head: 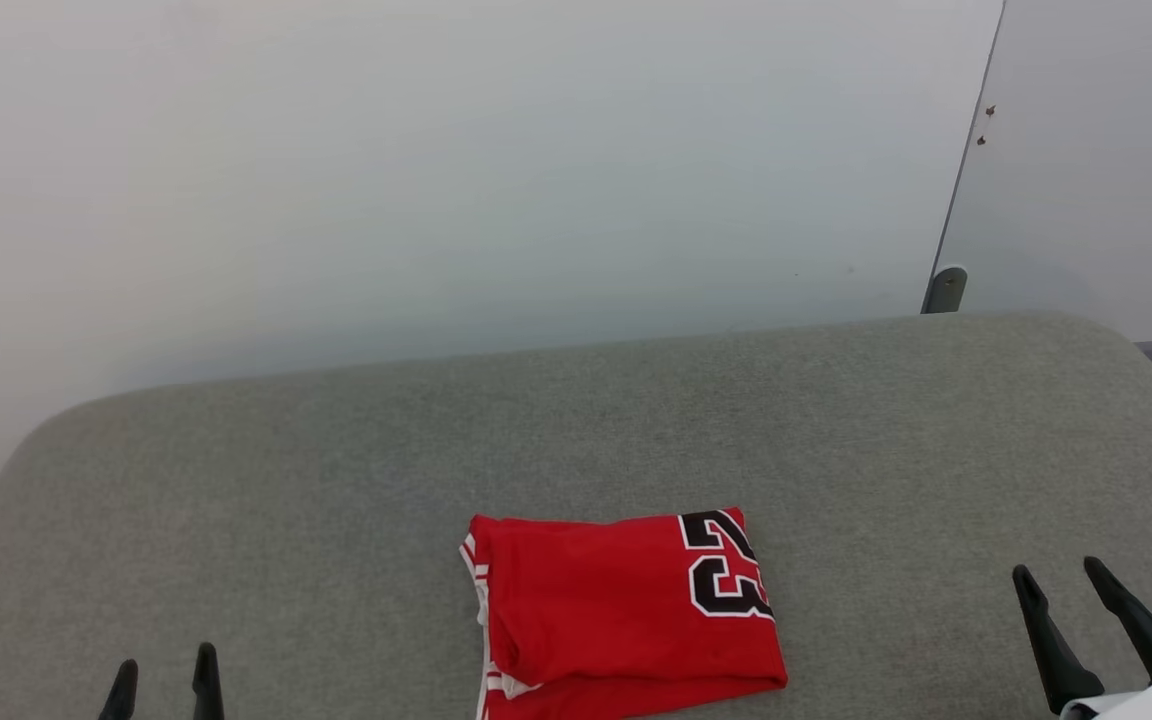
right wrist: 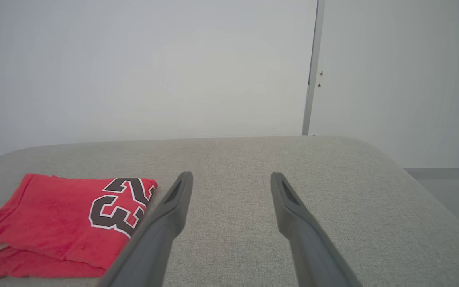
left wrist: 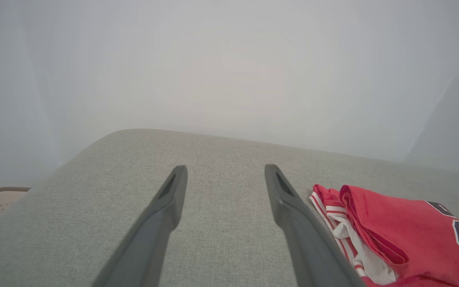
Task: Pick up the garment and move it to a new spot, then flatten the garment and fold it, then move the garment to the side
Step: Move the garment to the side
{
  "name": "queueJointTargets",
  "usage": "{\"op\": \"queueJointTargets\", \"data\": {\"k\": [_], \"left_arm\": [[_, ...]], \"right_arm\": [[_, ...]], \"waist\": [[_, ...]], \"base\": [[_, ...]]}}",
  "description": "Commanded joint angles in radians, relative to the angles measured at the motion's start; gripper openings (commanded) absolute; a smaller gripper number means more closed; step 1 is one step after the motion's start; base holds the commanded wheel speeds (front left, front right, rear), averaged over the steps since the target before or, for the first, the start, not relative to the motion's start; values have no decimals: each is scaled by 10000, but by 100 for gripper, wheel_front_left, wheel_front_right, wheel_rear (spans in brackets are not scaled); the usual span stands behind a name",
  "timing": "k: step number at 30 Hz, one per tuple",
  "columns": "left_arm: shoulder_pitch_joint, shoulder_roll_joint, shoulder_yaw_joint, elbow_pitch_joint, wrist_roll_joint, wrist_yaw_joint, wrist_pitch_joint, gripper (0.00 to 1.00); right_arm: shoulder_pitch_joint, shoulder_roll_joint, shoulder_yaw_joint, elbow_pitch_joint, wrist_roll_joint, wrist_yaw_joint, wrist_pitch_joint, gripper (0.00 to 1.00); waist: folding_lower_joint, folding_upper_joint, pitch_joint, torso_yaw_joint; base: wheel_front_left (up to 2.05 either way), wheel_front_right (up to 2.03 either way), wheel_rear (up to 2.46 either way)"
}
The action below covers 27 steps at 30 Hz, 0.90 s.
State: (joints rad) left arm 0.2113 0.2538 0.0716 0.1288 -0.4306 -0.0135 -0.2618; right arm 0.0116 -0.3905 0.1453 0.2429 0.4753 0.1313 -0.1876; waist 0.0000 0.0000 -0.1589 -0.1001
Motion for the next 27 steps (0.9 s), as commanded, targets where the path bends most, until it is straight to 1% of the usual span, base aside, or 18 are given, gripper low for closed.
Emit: {"op": "queueJointTargets", "data": {"k": [1,9,20,27], "left_arm": [[27,-40,57,-3,49,-42,-34,100],[77,-169,193,15,229,-128,-34,100],[27,-307,261,-21,374,-170,-34,100],[-69,-257,228,-52,362,-173,-24,100]], "right_arm": [[143,82,-97,-96,-105,-10,29,100],[456,346,-391,-494,-344,-10,301,100],[626,464,-608,-797,-510,-10,484,100],[687,564,-585,-845,-493,-10,618,100]], "waist": [[0,0,10,10],[0,0,56,55],[0,0,128,148],[0,0,198,356]], "base": [[0,0,0],[0,0,0],[0,0,0],[0,0,0]]}}
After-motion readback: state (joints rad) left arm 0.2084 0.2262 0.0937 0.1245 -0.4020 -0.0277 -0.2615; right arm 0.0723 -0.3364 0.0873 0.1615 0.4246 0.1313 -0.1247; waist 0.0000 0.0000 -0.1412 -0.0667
